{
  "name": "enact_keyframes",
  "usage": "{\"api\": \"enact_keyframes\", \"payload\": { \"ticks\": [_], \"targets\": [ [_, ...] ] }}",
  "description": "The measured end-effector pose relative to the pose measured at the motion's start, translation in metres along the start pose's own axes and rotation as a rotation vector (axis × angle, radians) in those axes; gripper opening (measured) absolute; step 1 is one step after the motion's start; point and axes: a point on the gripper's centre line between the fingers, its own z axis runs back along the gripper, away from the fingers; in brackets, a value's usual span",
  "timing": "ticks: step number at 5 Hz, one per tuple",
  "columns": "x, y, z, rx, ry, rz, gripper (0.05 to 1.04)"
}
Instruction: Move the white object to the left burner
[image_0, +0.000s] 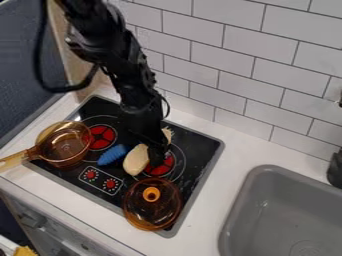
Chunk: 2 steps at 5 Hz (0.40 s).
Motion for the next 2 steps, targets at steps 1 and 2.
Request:
{"api": "enact_keyframes", "payload": {
  "ticks": [1,2],
  "targets": [
    [0.0025,0.0006,-0.0036,0.013,0.002,0.007,0.947],
    [0.0046,0.0014,-0.0058,0.018,-0.013,0.009,0.681]
  ]
}}
